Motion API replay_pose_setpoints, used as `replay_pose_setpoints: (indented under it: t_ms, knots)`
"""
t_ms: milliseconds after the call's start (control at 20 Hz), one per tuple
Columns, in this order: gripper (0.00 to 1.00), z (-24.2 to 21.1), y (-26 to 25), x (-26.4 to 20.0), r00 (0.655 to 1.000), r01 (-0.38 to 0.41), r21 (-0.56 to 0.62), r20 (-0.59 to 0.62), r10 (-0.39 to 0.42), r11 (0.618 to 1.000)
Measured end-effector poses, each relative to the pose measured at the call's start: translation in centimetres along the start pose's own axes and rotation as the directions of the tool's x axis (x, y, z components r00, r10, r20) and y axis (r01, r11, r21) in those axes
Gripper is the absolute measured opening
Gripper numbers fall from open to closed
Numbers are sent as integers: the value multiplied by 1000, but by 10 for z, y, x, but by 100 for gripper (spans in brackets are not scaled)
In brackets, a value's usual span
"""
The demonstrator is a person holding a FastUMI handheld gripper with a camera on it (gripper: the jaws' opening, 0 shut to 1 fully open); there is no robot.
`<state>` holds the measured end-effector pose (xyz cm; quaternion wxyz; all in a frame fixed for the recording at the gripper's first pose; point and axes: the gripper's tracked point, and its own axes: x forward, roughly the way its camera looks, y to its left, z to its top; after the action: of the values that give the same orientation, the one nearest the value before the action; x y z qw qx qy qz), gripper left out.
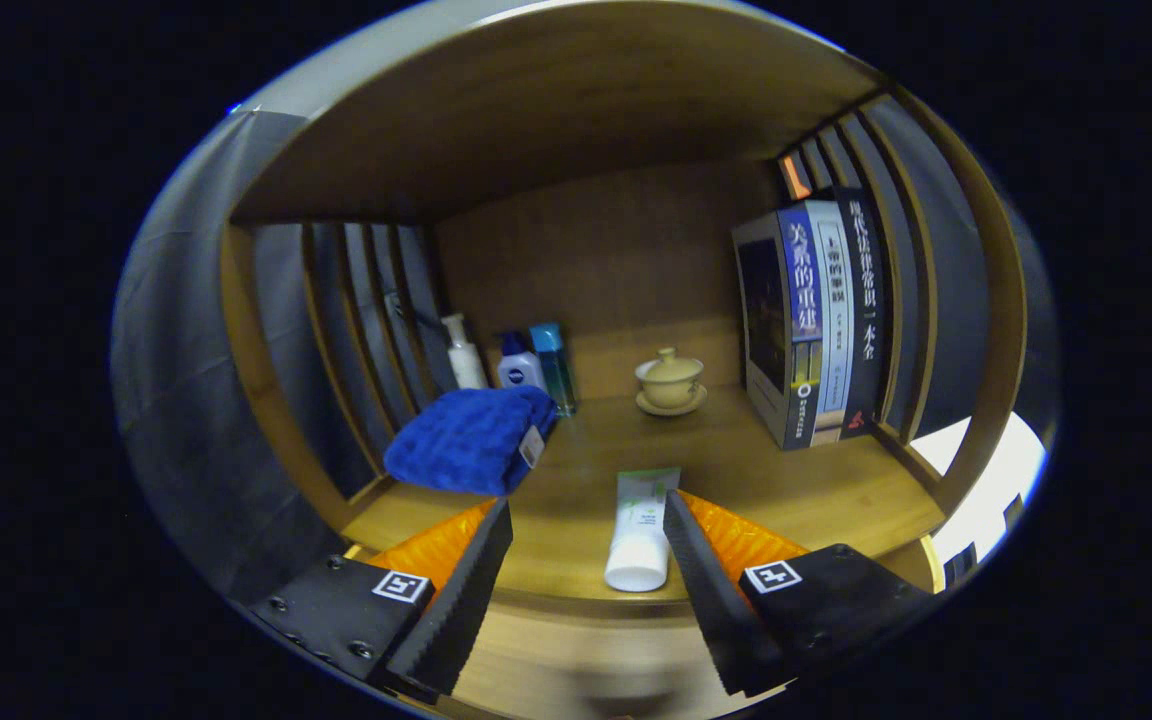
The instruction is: Pull open the drawer, take out the items inside it, and place them on the countertop above the cabinet.
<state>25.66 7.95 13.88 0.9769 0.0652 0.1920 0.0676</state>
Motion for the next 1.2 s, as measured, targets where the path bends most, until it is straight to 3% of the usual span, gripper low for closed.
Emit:
replay_pose_setpoints:
  t_ms: [250, 650, 1200]
  knots:
    - [98, 19, 21, -81, 992, -33, -15, 120, 35, 999]
    - [98, 6, 40, -169, 965, -1, -52, 261, 14, 999]
    - [98, -96, 64, -214, 926, 160, -177, 367, -86, 971]
